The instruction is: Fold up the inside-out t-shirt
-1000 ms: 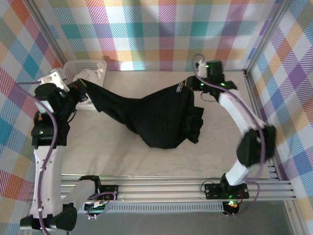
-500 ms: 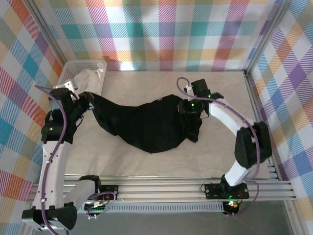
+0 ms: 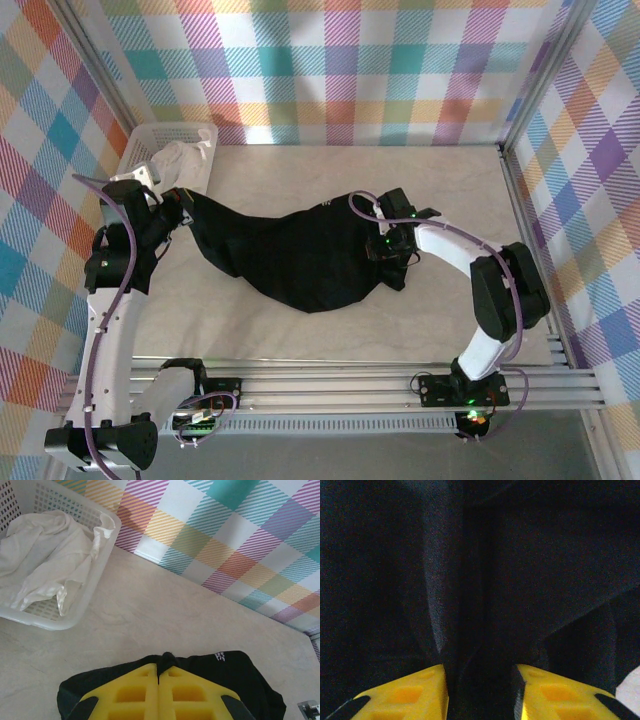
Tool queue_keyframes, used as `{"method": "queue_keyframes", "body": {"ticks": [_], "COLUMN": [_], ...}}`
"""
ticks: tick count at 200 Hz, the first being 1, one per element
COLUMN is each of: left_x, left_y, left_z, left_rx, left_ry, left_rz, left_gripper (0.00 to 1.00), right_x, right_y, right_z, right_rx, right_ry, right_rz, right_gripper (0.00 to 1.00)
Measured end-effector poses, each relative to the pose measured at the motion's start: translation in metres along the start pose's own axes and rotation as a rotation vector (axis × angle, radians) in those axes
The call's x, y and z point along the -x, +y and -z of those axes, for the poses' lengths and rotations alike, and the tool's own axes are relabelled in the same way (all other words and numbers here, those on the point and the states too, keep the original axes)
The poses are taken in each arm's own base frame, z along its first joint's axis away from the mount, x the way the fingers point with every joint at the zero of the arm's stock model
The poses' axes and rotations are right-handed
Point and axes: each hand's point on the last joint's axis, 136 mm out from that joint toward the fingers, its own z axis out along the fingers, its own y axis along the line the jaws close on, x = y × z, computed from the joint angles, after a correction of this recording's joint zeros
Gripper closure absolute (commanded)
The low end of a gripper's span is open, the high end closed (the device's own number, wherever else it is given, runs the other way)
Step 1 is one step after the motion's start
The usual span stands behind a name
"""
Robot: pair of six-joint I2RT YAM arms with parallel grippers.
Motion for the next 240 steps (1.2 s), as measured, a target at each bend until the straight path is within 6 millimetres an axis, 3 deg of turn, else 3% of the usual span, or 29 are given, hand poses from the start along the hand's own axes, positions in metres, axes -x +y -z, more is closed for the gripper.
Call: {"method": "queue_keyframes", "body": {"ticks": [68, 101, 114, 130, 149, 167, 190, 212, 227, 240], "left_x": [-0.001, -0.001, 0.0, 0.008, 0.03, 0.072, 0.139, 0.191, 0.211, 0.215], "left_y": [0.0, 0.0, 0.001, 0.002, 0.001, -0.003, -0.017, -0.05, -0.068, -0.074], "left_z": [-0.001, -0.001, -0.001, 0.002, 0.013, 0.034, 0.086, 0.156, 0.195, 0.221], "left_rx": [0.0, 0.0, 0.004, 0.019, 0.036, 0.052, 0.051, 0.001, -0.031, -0.038], "left_ry": [0.002, 0.001, 0.001, -0.023, -0.084, -0.176, -0.351, -0.526, -0.617, -0.667], "left_rz": [0.0, 0.004, 0.017, 0.04, 0.075, 0.107, 0.119, 0.083, 0.049, 0.027], "left_gripper": [1.0, 1.0, 1.0, 1.0, 1.0, 1.0, 1.0, 1.0, 1.0, 1.0], "right_x": [0.0, 0.012, 0.03, 0.055, 0.088, 0.113, 0.12, 0.111, 0.099, 0.086], "right_y": [-0.003, 0.0, 0.001, -0.002, -0.02, -0.048, -0.07, -0.062, -0.044, -0.028], "right_z": [0.006, 0.043, 0.075, 0.129, 0.211, 0.297, 0.388, 0.459, 0.499, 0.523], "right_rx": [-0.002, 0.098, 0.174, 0.265, 0.353, 0.395, 0.399, 0.389, 0.37, 0.356], "right_ry": [-0.026, -0.117, -0.217, -0.383, -0.616, -0.843, -1.046, -1.178, -1.247, -1.287], "right_rz": [-0.012, -0.057, -0.078, -0.106, -0.15, -0.19, -0.198, -0.144, -0.083, -0.035], "right_gripper": [0.98, 1.0, 1.0, 1.0, 1.0, 1.0, 1.0, 1.0, 1.0, 1.0]}}
